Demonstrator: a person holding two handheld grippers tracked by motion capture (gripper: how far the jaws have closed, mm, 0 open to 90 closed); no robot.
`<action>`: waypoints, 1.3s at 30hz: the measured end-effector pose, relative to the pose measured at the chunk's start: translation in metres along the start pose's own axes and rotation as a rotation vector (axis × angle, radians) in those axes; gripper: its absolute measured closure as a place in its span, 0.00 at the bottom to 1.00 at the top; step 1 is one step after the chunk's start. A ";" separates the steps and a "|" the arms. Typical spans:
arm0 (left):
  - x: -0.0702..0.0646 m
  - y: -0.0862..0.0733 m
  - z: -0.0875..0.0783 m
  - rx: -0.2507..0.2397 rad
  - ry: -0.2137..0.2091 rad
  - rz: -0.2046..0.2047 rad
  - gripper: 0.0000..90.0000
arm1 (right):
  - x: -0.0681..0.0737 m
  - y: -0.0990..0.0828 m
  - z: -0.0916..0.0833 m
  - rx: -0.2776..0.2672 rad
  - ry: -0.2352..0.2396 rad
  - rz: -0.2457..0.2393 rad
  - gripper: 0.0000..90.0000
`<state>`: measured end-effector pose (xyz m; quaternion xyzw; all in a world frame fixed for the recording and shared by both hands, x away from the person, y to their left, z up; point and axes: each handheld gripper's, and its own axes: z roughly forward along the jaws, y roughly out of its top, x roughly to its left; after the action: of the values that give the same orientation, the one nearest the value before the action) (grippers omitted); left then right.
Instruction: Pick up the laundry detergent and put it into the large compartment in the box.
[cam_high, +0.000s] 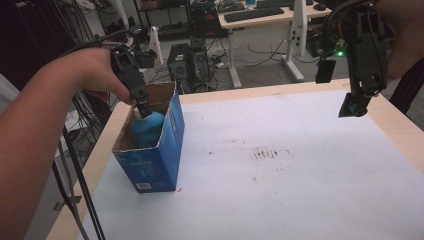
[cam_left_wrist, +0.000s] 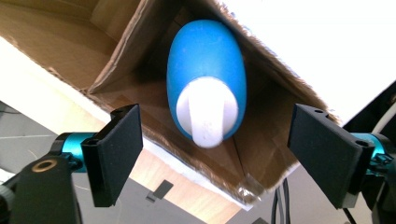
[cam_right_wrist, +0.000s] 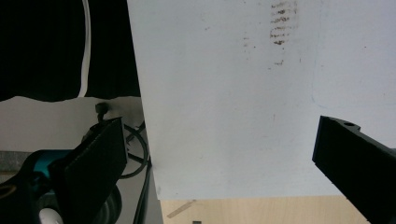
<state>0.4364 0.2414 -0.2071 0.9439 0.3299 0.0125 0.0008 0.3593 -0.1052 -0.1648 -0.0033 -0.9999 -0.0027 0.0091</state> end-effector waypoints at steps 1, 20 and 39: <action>-0.001 0.001 -0.004 -0.007 0.001 0.002 0.19 | 0.000 0.000 0.000 -0.001 -0.002 -0.001 0.03; -0.041 0.021 -0.034 -0.032 -0.024 0.208 0.09 | -0.003 -0.007 0.000 -0.006 -0.001 0.011 0.03; -0.107 0.068 0.002 0.010 -0.062 0.500 0.06 | -0.005 -0.015 0.006 -0.011 0.012 0.024 0.03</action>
<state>0.3953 0.1211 -0.2107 0.9961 0.0863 -0.0182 0.0030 0.3641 -0.1198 -0.1710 -0.0153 -0.9997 -0.0083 0.0152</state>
